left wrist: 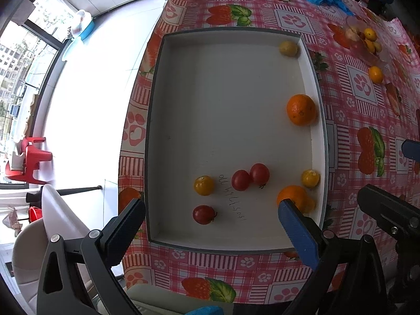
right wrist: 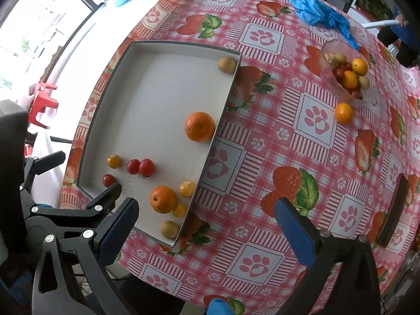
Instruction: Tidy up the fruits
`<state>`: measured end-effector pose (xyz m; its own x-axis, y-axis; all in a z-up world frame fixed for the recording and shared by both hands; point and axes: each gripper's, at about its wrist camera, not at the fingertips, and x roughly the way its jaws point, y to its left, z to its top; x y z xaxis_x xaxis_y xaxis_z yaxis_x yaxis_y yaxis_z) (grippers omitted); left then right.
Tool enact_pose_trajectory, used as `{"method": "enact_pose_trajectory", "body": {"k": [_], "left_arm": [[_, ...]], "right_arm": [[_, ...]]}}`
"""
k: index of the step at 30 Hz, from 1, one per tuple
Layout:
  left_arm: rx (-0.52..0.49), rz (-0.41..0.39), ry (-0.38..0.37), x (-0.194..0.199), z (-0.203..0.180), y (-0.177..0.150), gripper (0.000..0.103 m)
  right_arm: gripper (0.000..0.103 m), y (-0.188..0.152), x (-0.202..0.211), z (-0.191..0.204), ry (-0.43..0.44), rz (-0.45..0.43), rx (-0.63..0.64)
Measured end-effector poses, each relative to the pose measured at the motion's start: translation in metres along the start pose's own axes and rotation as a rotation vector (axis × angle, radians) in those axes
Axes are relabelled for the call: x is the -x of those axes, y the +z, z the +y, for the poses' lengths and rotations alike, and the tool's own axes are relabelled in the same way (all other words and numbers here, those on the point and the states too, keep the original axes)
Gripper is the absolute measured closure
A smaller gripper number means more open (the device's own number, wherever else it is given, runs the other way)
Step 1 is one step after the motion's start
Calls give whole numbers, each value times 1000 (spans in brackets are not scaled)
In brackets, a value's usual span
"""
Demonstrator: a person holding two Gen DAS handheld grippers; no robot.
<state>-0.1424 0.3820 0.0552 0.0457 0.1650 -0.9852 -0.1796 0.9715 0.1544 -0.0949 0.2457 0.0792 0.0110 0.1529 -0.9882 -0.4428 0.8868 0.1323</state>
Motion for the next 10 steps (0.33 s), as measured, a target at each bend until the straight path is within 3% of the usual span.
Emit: {"method": "enact_pose_trajectory", "body": {"k": [10], "left_arm": [[-13, 5, 27, 0, -13, 4, 2]], "right_arm": [[0, -4, -3, -21, 20, 9, -42]]}}
